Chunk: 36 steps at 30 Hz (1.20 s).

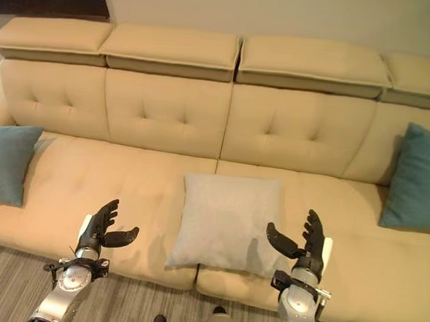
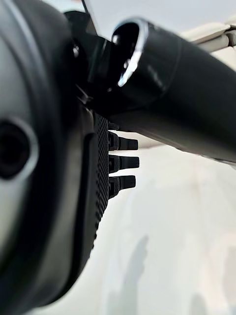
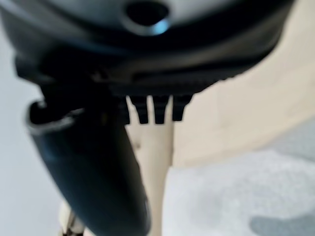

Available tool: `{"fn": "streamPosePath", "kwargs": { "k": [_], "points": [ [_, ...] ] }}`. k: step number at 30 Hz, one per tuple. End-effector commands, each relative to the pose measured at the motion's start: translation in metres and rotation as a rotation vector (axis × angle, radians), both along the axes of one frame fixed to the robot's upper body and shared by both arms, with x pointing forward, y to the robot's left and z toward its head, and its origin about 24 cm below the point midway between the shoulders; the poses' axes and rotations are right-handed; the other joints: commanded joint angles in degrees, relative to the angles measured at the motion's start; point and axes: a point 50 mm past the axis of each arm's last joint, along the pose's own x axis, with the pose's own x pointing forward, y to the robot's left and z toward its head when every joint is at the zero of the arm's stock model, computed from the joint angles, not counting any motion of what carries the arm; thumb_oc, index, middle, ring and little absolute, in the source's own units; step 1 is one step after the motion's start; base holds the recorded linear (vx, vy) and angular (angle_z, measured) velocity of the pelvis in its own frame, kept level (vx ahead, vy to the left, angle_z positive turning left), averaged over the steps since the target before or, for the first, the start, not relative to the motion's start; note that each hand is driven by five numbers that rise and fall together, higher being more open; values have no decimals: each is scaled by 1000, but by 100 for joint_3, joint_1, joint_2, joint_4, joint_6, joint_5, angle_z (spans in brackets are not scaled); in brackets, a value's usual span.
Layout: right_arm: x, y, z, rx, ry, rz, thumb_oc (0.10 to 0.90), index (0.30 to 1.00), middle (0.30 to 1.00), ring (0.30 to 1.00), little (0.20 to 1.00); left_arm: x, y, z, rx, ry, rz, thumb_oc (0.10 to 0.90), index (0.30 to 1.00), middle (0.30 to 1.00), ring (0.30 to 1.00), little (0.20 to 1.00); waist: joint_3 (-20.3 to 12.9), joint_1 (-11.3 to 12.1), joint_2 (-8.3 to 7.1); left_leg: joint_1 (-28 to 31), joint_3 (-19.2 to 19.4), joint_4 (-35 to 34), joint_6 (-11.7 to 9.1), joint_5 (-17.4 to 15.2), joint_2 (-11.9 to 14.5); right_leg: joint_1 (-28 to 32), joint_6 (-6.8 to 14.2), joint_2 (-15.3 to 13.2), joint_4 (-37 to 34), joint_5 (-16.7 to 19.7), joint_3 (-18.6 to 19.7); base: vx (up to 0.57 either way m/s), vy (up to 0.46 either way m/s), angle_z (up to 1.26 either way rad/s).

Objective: Pick up all the scattered cushions and arrange them neatly on the sofa.

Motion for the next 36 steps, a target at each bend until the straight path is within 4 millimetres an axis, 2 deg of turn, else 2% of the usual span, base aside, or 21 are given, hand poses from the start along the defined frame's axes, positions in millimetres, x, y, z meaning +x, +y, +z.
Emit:
{"fn": "streamPosePath", "kwargs": {
  "k": [1,2,5,9,13,15,17,19,20,22,23,24,25,26,27,30,31,33,34,35,36],
  "points": [
    [10,-17,31,-101,-141,-28,800,900,900,900,900,22,16,41,83,-208,6,800,900,900,900,900,-284,0,-43,-294,-410,471,-179,-802,23,231,159,-335,-1080,233,-57,260,-162,-13],
    [10,-19,31,-106,-138,-29,800,900,900,900,900,24,19,41,97,-202,14,800,900,900,900,900,-330,-7,-85,-271,-390,492,-198,-855,0,409,196,-344,-1363,275,-79,144,-95,-2],
    [14,-19,33,-119,-136,-23,800,900,900,900,900,27,21,42,125,-207,23,800,900,900,900,900,-407,23,-132,-238,-373,469,-224,-870,-9,518,231,-315,-1488,432,-71,140,-104,21],
    [20,-25,41,-161,-146,-9,800,900,900,900,900,32,24,48,152,-224,22,800,900,900,900,900,-536,49,-88,-196,-356,293,-296,-812,88,585,234,-197,-1714,414,-73,143,-141,8],
    [35,-22,55,-181,-192,23,800,900,900,900,900,39,22,58,152,-267,13,800,900,900,900,900,-564,99,24,-193,-433,79,-403,-710,212,694,125,-84,-1981,195,-160,93,-137,6],
    [58,-16,70,-148,-265,37,800,900,900,900,900,52,15,73,122,-332,8,800,900,900,900,900,-414,138,139,-410,-504,-60,-483,-561,284,537,71,-9,-2085,171,-202,-103,-142,9],
    [65,-13,76,-151,-281,49,800,900,900,900,900,58,12,78,109,-355,8,800,900,900,900,900,-357,144,188,-552,-522,-101,-504,-504,302,419,51,14,-2117,178,-211,-140,-54,4],
    [85,-5,97,-192,-336,86,800,900,900,900,900,76,2,98,73,-431,0,800,900,900,900,900,-125,180,270,-936,-573,-122,-544,-370,323,89,2,60,-2131,209,-210,-297,-62,3],
    [104,-3,120,-261,-377,104,800,900,900,900,900,94,-9,121,95,-511,-36,800,900,900,900,900,56,236,351,-1353,-605,-131,-572,-232,329,-275,-23,97,-2113,262,-199,-381,-56,10],
    [126,1,158,-302,-474,97,800,900,900,900,900,117,-16,155,195,-604,-59,800,900,900,900,900,292,299,392,-1763,-620,-105,-614,-77,337,-641,-31,125,-2056,334,-183,-336,-50,9],
    [145,5,187,-345,-523,89,800,900,900,900,900,133,-26,183,229,-680,-64,800,900,900,900,900,472,378,410,-2047,-631,-77,-652,26,345,-870,-31,141,-2031,380,-188,-257,-59,13],
    [154,7,204,-384,-537,88,800,900,900,900,900,139,-30,202,236,-735,-64,800,900,900,900,900,595,427,425,-2181,-637,-31,-671,65,345,-988,-22,141,-2019,418,-201,-166,-47,10],
    [155,7,206,-385,-542,89,800,900,900,900,900,140,-30,204,235,-740,-61,800,900,900,900,900,618,421,432,-2200,-635,-19,-672,64,346,-1005,-23,142,-2013,423,-197,-131,-51,8],
    [165,6,226,-496,-514,95,800,900,900,900,900,144,-38,223,232,-800,-78,800,900,900,900,900,800,491,436,-2392,-640,60,-713,133,355,-1112,-17,139,-2041,453,-227,-106,-50,3],
    [169,9,235,-541,-510,92,800,900,900,900,900,146,-46,231,228,-830,-94,800,900,900,900,900,884,529,442,-2473,-656,79,-729,167,346,-1169,-6,132,-2069,497,-237,-104,-49,2],
    [175,8,244,-629,-471,97,800,900,900,900,900,145,-52,236,214,-858,-112,800,900,900,900,900,968,563,481,-2556,-652,50,-760,233,353,-1242,-4,147,-2149,534,-244,-27,-9,-6],
    [179,7,238,-722,-392,111,800,900,900,900,900,141,-58,232,182,-864,-139,800,900,900,900,900,1028,611,512,-2594,-639,-15,-778,294,353,-1279,-2,150,-2220,564,-258,-4,3,-5],
    [181,8,233,-835,-309,151,800,900,900,900,900,137,-58,225,153,-854,-155,800,900,900,900,900,1055,628,525,-2619,-617,-63,-802,346,358,-1289,-7,161,-2276,582,-261,-1,1,-5],
    [181,8,233,-836,-310,152,800,900,900,900,900,137,-58,225,153,-854,-154,800,900,900,900,900,1055,627,526,-2619,-618,-64,-802,346,358,-1289,-7,161,-2276,582,-262,3,-9,-5],
    [183,7,225,-919,-229,188,800,900,900,900,900,136,-59,218,141,-834,-168,800,900,900,900,900,1069,628,517,-2614,-621,-84,-812,356,361,-1280,-14,165,-2293,583,-259,7,-21,-3],
    [185,11,214,-1004,-129,273,507,460,460,460,460,133,-56,207,138,-800,-175,800,900,900,900,900,1077,621,481,-2610,-637,-104,-819,365,367,-1272,-35,176,-2289,567,-281,0,0,0]
  ]
}}
